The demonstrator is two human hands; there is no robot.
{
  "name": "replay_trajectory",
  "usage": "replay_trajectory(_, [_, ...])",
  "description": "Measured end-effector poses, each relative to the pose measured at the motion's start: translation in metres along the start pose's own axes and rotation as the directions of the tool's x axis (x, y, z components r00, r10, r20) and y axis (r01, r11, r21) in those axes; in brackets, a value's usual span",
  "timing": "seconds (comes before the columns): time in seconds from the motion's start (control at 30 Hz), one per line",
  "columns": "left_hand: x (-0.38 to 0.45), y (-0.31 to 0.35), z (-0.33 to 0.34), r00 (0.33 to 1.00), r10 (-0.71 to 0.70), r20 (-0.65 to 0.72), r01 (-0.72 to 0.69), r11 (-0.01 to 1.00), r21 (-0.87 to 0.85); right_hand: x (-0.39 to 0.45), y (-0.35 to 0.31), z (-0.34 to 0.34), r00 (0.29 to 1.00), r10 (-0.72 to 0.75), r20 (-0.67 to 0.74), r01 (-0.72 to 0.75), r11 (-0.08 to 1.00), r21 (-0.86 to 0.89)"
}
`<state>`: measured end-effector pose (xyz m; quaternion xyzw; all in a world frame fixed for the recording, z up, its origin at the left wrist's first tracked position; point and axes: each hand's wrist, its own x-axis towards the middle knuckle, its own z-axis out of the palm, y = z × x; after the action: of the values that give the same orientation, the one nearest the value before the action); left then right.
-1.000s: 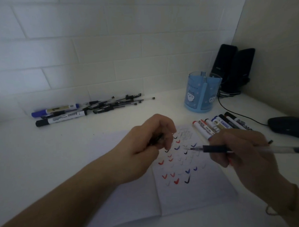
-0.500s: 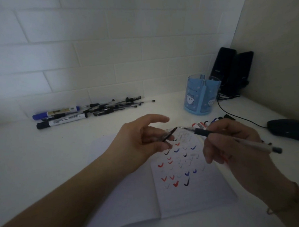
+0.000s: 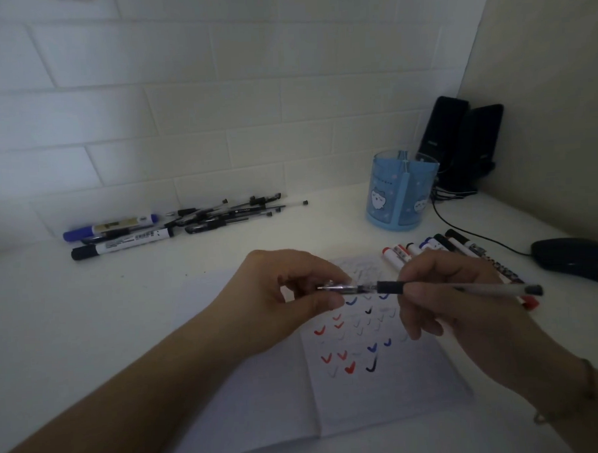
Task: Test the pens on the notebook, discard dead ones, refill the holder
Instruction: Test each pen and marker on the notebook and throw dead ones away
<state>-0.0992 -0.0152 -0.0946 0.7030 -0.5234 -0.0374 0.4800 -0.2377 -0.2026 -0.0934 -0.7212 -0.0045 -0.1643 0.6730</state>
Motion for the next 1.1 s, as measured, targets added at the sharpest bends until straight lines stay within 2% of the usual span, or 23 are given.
replay_trajectory(0.1, [-0.001, -0.003, 0.002, 0.996, 0.062, 0.058, -0.065, 0.997, 0.046, 0.0, -0.003, 0.0, 1.0, 0.002, -0.008, -0.003, 0.999, -0.034])
replay_trajectory(0.2, [-0.002, -0.003, 0.003, 0.998, 0.048, 0.04, -0.048, 0.999, -0.011, 0.0, -0.006, 0.002, 0.999, -0.033, -0.04, 0.028, 0.992, -0.121])
replay_trajectory(0.3, [-0.002, -0.001, 0.006, 0.998, 0.044, 0.034, -0.043, 0.998, -0.041, -0.001, -0.004, 0.007, 0.999, -0.038, -0.036, 0.035, 0.995, -0.097])
replay_trajectory(0.43, [-0.004, -0.001, 0.01, 1.0, -0.023, 0.005, 0.023, 0.988, -0.151, -0.002, -0.001, 0.017, 0.988, -0.076, -0.133, 0.057, 0.988, -0.143])
replay_trajectory(0.53, [-0.003, 0.0, 0.01, 0.999, -0.033, -0.022, 0.027, 0.979, -0.203, -0.003, 0.001, 0.023, 0.979, -0.091, -0.182, 0.074, 0.992, -0.1])
replay_trajectory(0.67, [-0.004, 0.006, 0.011, 0.995, -0.008, -0.098, -0.019, 0.962, -0.274, -0.007, 0.003, 0.032, 0.978, -0.086, -0.188, 0.101, 0.993, 0.069])
replay_trajectory(0.77, [-0.005, 0.013, 0.012, 0.983, 0.104, -0.15, -0.127, 0.98, -0.155, -0.01, 0.001, 0.04, 0.971, -0.106, -0.213, 0.13, 0.986, 0.102])
replay_trajectory(0.83, [-0.006, 0.015, 0.01, 0.982, 0.131, -0.139, -0.146, 0.984, -0.105, -0.008, 0.001, 0.041, 0.972, -0.131, -0.198, 0.151, 0.984, 0.093])
replay_trajectory(1.0, [-0.003, 0.016, 0.008, 0.997, -0.02, -0.08, 0.001, 0.973, -0.231, -0.002, -0.006, 0.023, 0.997, -0.044, -0.064, 0.049, 0.996, 0.071])
replay_trajectory(1.1, [-0.002, 0.008, 0.004, 0.991, -0.101, -0.093, 0.07, 0.955, -0.289, -0.002, -0.015, 0.002, 0.992, 0.001, -0.123, 0.015, 0.991, 0.135])
